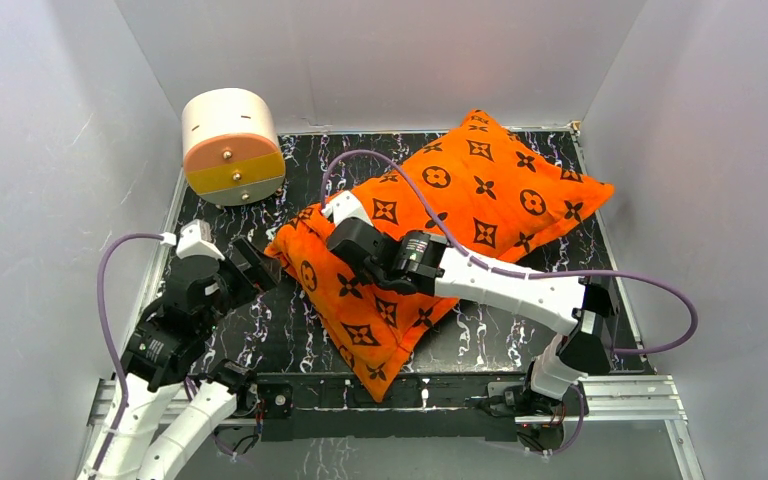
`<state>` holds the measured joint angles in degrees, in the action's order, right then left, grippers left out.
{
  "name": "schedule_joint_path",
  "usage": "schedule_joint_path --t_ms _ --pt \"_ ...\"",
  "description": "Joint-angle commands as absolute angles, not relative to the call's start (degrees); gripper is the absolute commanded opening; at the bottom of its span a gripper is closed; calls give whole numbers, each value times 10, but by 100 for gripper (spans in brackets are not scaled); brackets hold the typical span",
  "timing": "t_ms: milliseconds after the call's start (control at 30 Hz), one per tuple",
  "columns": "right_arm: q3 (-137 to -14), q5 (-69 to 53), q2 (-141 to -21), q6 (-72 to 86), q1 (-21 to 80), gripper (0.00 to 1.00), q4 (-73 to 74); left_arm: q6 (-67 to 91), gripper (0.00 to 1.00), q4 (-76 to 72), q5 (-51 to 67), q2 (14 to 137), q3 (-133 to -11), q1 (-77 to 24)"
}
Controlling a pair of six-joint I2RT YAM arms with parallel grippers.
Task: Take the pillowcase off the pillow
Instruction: Remove the pillow from the pillowcase.
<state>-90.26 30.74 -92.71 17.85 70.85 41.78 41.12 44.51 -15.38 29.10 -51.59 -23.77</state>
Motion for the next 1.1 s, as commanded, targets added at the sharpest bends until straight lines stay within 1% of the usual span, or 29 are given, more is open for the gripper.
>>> schedule_joint_path --t_ms 0,67,100,133,233,267,333,367,433,467,500,533,667,733,800,867,967,1067 --pt "-877 394 -895 210 705 24 402 420 98 418 -87 307 -496 -236" --pt "-872 384 -884 210 705 25 390 416 98 404 -64 318 -495 -236" --pt "-869 366 -879 204 705 28 381 414 98 399 -51 325 -496 -236" --pt "-867 338 -877 196 705 33 372 414 98 396 -47 330 -497 -236" --pt "-862 237 -885 171 705 54 348 415 98 391 -40 342 -498 -236" --pt "-863 223 -894 172 705 57 348 417 98 391 -41 344 -497 -236" --pt "-871 226 -916 178 705 58 363 418 98 392 -40 345 -497 -237" --pt "-876 250 -927 186 706 55 374 418 98 392 -40 344 -496 -236" --pt "-887 299 -942 194 707 46 399 418 98 392 -38 340 -493 -236" --pt "-894 327 -945 202 706 33 410 417 98 392 -39 338 -491 -236" --pt "-901 350 -944 208 707 22 418 416 98 391 -39 336 -489 -236" --pt "-904 366 -938 211 707 17 417 415 98 391 -40 335 -488 -237" --pt "-886 362 -872 211 705 14 349 420 98 373 -28 343 -489 -236" --pt "-857 340 -815 214 698 14 271 429 98 331 14 363 -508 -236" --pt "-798 299 -755 236 668 13 193 438 98 265 75 395 -521 -236" --pt "-756 261 -712 273 630 0 151 423 98 221 134 435 -530 -236" --pt "-708 266 -683 336 601 0 129 399 98 207 220 496 -548 -237" --pt "-679 265 -682 367 599 0 109 402 98 178 256 538 -526 -238"
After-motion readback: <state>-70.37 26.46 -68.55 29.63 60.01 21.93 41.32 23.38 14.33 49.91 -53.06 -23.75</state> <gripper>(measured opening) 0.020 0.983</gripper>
